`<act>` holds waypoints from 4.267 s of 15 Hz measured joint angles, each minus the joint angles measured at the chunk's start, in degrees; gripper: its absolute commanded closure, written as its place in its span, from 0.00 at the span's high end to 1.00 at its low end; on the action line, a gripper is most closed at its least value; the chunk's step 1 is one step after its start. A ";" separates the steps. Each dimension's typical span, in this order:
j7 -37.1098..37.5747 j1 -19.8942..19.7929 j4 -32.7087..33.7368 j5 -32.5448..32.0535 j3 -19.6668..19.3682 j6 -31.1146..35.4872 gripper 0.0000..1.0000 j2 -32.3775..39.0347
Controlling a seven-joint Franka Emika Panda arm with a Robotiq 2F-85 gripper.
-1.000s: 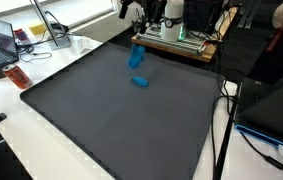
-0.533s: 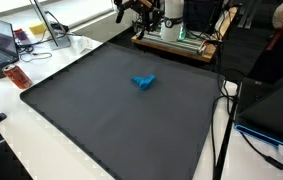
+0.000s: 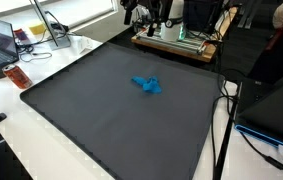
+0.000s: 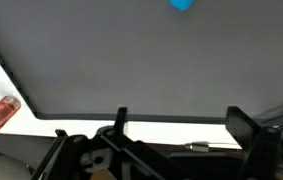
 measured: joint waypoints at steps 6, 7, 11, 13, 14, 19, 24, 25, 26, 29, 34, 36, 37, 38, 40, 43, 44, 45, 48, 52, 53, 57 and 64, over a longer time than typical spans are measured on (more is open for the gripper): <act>6.17 -7.79 -0.07 0.00 5.17 0.02 1.00 3.22; 6.95 -8.72 -0.56 0.00 6.07 0.02 1.00 4.05; 10.47 -12.77 -2.64 0.00 10.63 0.02 1.00 7.49; 13.15 -14.80 -3.34 0.00 12.54 0.02 1.00 8.89; 14.85 -15.98 -3.58 0.00 13.59 0.02 1.00 9.50; 24.15 -24.22 -3.68 -0.01 21.65 0.02 1.00 11.96; 29.92 -26.38 -3.22 -0.01 24.05 0.01 1.00 14.00; 30.71 -26.38 -3.19 -0.01 24.16 0.01 1.00 14.62; 31.35 -26.39 -3.08 -0.01 24.25 0.01 1.00 15.34; 32.49 -26.60 -2.30 -0.01 24.39 0.01 1.00 18.09; 32.93 -28.58 -0.73 -0.01 24.45 -0.08 1.00 22.20; 32.92 -29.75 -0.59 -0.01 24.39 -0.18 1.00 23.30; 32.86 -30.28 -0.58 -0.01 24.31 -0.40 1.00 23.76; 32.80 -30.75 -0.59 -0.01 24.19 -0.58 1.00 24.20; 32.57 -31.48 -0.59 -0.01 23.97 -1.12 1.00 25.11; 31.94 -32.12 -0.58 -0.01 23.90 -1.91 1.00 26.58; 31.53 -32.21 -0.52 -0.01 23.87 -2.02 1.00 27.14; 31.06 -32.27 -0.42 -0.02 23.81 -2.04 1.00 27.79; 29.56 -32.45 0.11 -0.07 23.43 -2.05 1.00 29.94; 26.68 -33.08 1.71 -0.11 22.54 -2.04 1.00 32.92; 25.83 -33.32 2.28 -0.11 22.36 -2.04 1.00 33.67; 23.03 -34.11 4.69 -0.12 21.66 -1.91 1.00 36.28; 21.50 -34.48 8.26 -0.12 21.71 -0.62 1.00 40.70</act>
